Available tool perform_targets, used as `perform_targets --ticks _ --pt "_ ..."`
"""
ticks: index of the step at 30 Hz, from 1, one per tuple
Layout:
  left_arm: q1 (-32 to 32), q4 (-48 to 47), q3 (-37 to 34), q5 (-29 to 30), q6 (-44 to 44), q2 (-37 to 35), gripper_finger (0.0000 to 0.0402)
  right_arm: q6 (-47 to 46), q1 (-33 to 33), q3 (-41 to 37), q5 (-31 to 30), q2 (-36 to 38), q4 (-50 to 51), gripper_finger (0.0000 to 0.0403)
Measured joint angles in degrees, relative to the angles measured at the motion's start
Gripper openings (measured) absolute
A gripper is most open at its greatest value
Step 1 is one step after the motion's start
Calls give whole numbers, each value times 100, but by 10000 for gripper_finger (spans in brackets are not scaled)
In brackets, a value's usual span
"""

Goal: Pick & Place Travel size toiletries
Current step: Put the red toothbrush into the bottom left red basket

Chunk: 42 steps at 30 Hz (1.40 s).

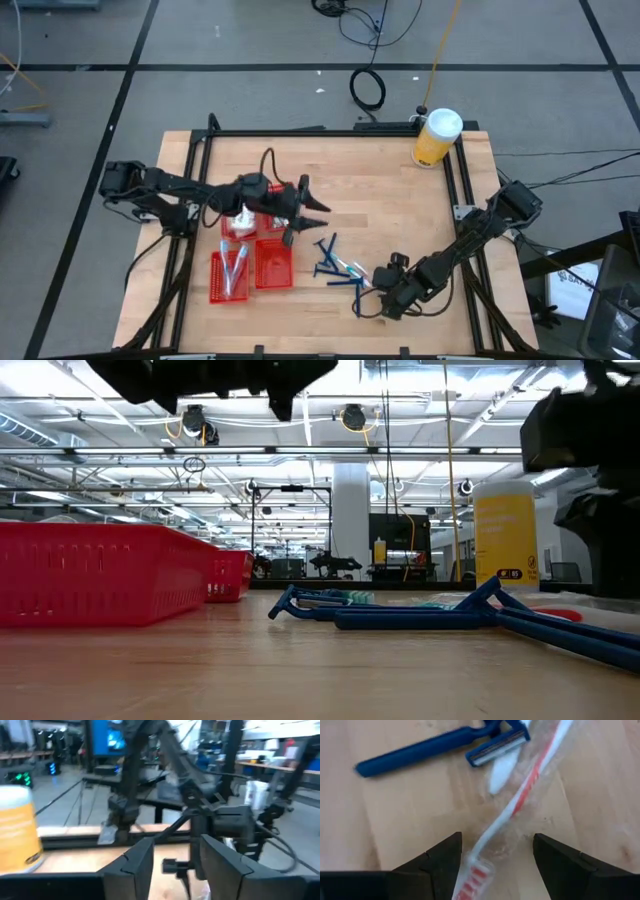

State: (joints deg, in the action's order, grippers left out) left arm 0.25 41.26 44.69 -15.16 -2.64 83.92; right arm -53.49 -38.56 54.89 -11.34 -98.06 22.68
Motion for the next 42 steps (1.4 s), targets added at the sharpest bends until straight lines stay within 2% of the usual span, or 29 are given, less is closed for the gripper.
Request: perform_targets --ticks 4,7,9,12,14,17,20,22,25,28,31,35,38,42 --pt "158 -333 -2 -64 -222 -28 108 -213 19 22 -92 -159 25 225" --pt "133 -488 -2 -560 -239 -253 70 -294 86 24 -113 -245 185 212" --pt "100 -727 -2 -895 -353 -477 47 -411 150 22 -114 -250 345 197" --pt "14 -1335 -2 -916 -751 -929 12 -561 283 17 -100 -258 532 166" --pt "-109 -2022 0 -489 -798 -1299 5 -586 375 12 -49 -256 622 137" --pt "-473 -3133 -2 675 -782 -1922 6 -583 484 10 -1 -258 661 89" --pt "-1011 -3708 -158 1691 -597 -2531 2 -531 578 7 96 -202 672 34" --pt "-1420 -3542 -515 2162 -376 -2968 4 -470 631 3 146 -124 674 13" --pt "-1875 -3163 -1364 2878 -297 -3738 1 -461 701 -12 138 74 751 18" --pt "-2004 -2355 -2358 3517 -242 -4446 4 -422 780 -33 85 328 1069 15" --pt "-1855 -2094 -2953 3746 -122 -5235 1 -431 848 -31 37 648 1613 7" --pt "-1731 -2192 -3387 3568 -134 -6184 4 -608 856 -26 -443 1049 2283 10" --pt "-1716 -2388 -3634 3512 -120 -6677 1 -557 866 -54 -1043 1307 2426 9" --pt "-1716 -2432 -4044 3498 -525 -6872 11 -126 1039 -108 -2312 1519 2182 8"
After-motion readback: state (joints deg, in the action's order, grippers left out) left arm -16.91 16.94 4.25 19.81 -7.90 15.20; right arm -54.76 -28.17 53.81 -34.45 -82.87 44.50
